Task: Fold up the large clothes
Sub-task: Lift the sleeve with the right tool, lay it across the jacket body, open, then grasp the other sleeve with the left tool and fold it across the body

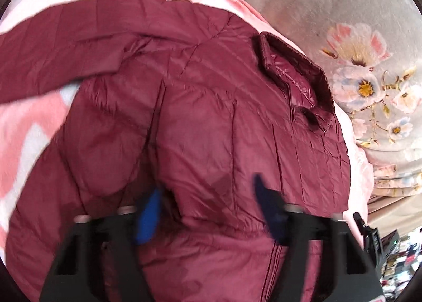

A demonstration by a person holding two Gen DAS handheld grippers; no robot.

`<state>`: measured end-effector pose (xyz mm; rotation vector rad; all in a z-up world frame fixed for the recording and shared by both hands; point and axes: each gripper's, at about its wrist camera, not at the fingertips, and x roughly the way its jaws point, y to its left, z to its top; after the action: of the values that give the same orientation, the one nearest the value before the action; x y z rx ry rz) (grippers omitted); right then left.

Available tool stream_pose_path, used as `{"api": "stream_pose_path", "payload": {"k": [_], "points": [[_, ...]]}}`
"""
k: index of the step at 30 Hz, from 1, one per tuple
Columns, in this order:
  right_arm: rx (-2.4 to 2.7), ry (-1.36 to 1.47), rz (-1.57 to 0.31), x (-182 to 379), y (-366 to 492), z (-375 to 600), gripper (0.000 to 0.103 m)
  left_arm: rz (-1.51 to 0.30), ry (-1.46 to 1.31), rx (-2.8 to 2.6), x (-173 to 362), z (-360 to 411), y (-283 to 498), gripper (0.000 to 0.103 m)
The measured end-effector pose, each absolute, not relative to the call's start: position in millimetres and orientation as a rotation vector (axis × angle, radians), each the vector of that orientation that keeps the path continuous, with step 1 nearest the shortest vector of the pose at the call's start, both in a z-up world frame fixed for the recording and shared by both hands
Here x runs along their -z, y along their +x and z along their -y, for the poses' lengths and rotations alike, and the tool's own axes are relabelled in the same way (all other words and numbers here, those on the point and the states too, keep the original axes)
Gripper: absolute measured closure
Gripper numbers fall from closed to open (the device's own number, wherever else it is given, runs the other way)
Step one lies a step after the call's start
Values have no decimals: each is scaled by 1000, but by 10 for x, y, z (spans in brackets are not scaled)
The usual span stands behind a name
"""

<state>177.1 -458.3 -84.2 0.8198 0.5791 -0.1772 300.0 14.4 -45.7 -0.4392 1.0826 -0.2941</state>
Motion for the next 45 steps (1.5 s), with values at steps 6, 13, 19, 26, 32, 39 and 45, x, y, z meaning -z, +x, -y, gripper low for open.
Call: {"api": "stream_pose_path", "payload": {"k": [6, 13, 19, 26, 32, 39, 45], "points": [[176, 928, -618, 991, 2144, 4793, 70, -996, -346, 260, 216, -183, 3085, 100], [185, 754, -421, 549, 1965, 4664, 102, -864, -271, 222, -8, -286, 3044, 101], [356, 501, -658, 810, 2301, 4451, 102, -932, -89, 158, 504, -54, 3092, 100], [400, 449, -721, 930, 2280, 4411, 96, -876, -28, 122, 619, 17, 2998, 96], [465, 415, -601, 591, 1938, 4186, 88, -865, -21, 105, 609, 18, 2955, 93], [153, 221, -666, 548, 2421, 3168, 88, -862, -10, 95, 606, 63, 2966, 92], [119, 195, -778, 939, 2670, 2956, 88, -862, -46, 115, 612, 10, 2957, 91]]}}
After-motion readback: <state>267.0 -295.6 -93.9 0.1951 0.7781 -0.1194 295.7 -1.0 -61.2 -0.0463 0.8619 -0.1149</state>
